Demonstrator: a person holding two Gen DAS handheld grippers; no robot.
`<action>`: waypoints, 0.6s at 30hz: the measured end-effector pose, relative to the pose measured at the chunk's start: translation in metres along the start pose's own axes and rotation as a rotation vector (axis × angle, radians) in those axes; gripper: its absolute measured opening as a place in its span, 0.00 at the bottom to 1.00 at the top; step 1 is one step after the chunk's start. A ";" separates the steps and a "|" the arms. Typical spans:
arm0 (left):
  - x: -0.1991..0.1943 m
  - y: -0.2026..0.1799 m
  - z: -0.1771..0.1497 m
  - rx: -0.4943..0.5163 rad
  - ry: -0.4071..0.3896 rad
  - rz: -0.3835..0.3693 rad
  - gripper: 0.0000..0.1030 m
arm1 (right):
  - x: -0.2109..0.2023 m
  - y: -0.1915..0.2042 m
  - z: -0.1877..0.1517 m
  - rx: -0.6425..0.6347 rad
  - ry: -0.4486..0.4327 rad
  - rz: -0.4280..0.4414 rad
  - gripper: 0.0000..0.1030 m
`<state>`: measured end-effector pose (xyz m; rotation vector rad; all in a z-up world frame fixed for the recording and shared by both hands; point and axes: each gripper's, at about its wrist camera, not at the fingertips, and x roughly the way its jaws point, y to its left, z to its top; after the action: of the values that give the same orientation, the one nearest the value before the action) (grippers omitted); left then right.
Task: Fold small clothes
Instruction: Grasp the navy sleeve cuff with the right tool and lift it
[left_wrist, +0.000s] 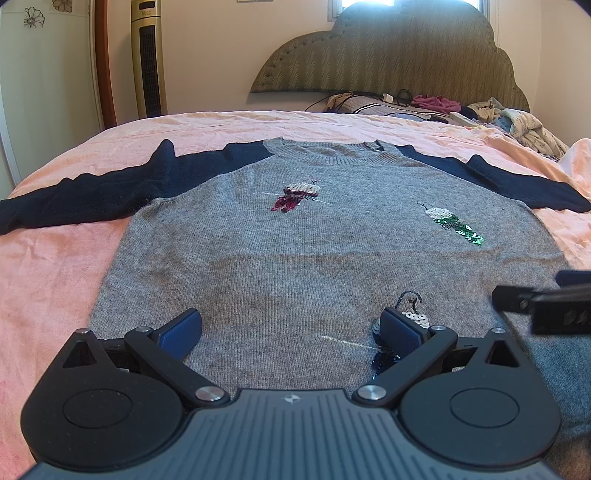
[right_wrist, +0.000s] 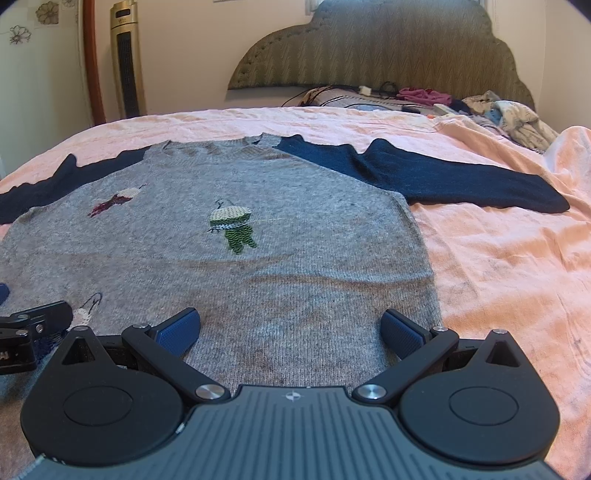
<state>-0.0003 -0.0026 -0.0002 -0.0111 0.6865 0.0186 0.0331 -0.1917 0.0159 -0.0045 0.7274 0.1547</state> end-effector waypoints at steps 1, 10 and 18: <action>0.000 0.000 0.000 0.000 0.000 0.000 1.00 | -0.004 -0.012 0.008 0.031 -0.014 0.048 1.00; -0.001 0.000 0.000 -0.003 -0.001 -0.003 1.00 | -0.010 -0.273 0.080 0.757 -0.320 0.089 1.00; -0.001 0.000 0.000 -0.003 -0.001 -0.004 1.00 | 0.060 -0.396 0.044 1.140 -0.264 0.093 0.83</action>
<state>-0.0011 -0.0024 0.0003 -0.0153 0.6856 0.0161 0.1628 -0.5719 -0.0113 1.1172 0.4698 -0.1857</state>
